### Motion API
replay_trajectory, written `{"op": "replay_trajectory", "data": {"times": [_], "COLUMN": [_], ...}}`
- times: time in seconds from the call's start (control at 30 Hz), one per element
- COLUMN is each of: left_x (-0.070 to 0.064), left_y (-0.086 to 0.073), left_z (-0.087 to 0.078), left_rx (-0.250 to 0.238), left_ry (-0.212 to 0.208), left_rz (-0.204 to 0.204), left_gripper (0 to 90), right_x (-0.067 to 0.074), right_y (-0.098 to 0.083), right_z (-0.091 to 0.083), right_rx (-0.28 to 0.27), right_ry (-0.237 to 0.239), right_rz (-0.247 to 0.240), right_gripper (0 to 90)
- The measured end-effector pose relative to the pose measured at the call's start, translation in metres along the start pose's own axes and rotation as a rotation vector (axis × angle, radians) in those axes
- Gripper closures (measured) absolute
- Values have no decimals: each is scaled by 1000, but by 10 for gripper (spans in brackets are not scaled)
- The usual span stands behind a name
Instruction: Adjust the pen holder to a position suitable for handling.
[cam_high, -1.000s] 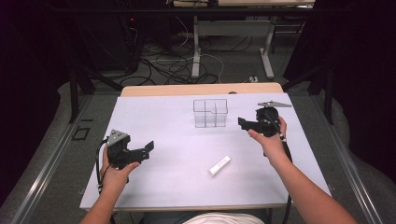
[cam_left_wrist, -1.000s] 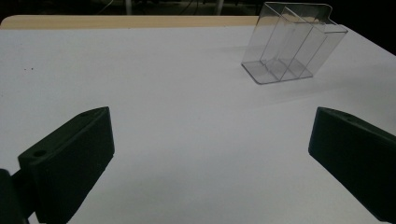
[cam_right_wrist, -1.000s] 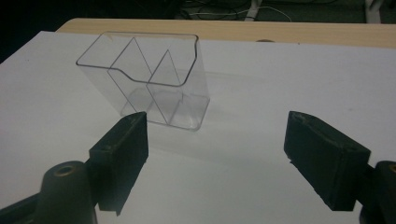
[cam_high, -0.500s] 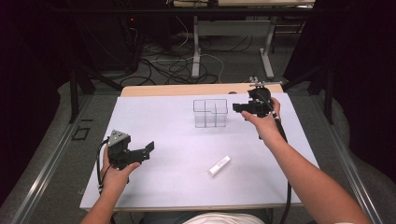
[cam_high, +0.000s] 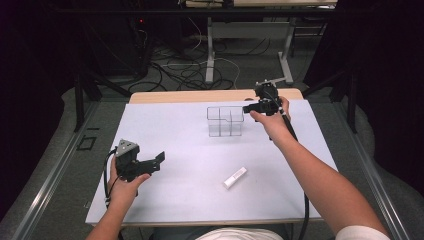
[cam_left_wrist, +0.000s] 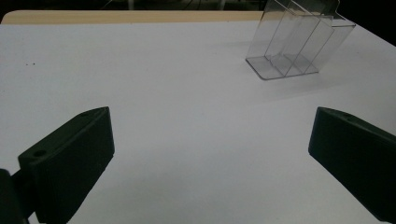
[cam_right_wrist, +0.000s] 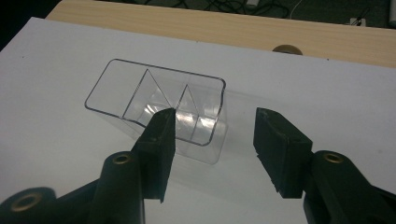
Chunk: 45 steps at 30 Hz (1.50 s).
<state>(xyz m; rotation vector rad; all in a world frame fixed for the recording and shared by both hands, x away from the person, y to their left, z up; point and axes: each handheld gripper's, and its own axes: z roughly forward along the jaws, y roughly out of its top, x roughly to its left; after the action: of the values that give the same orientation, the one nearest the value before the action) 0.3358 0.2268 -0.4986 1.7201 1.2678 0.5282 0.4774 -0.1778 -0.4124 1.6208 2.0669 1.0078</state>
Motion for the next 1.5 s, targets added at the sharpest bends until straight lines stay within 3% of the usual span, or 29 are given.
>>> {"op": "replay_trajectory", "data": {"times": [0.13,0.3,0.53,0.77,1.2,1.5], "left_x": [0,1,1,2,3,3], "left_y": [0,0,0,-1,-1,-1], "left_z": [0,0,1,2,3,3], "left_rx": [0,2,4,5,11,10], "left_ry": [1,3,4,6,11,12], "left_rz": [0,3,1,1,-5,-4], "left_gripper": [3,3,3,3,3,3], "right_x": [1,2,3,-1,-4,-2], "right_y": [4,8,8,9,7,4], "right_z": [6,14,27,43,65,76], "right_rx": [11,28,68,102,149,170], "right_ry": [-10,10,-19,-53,-80,-93], "right_rz": [1,29,24,58,115,116], "right_gripper": [511,562,565,565,630,655]}}
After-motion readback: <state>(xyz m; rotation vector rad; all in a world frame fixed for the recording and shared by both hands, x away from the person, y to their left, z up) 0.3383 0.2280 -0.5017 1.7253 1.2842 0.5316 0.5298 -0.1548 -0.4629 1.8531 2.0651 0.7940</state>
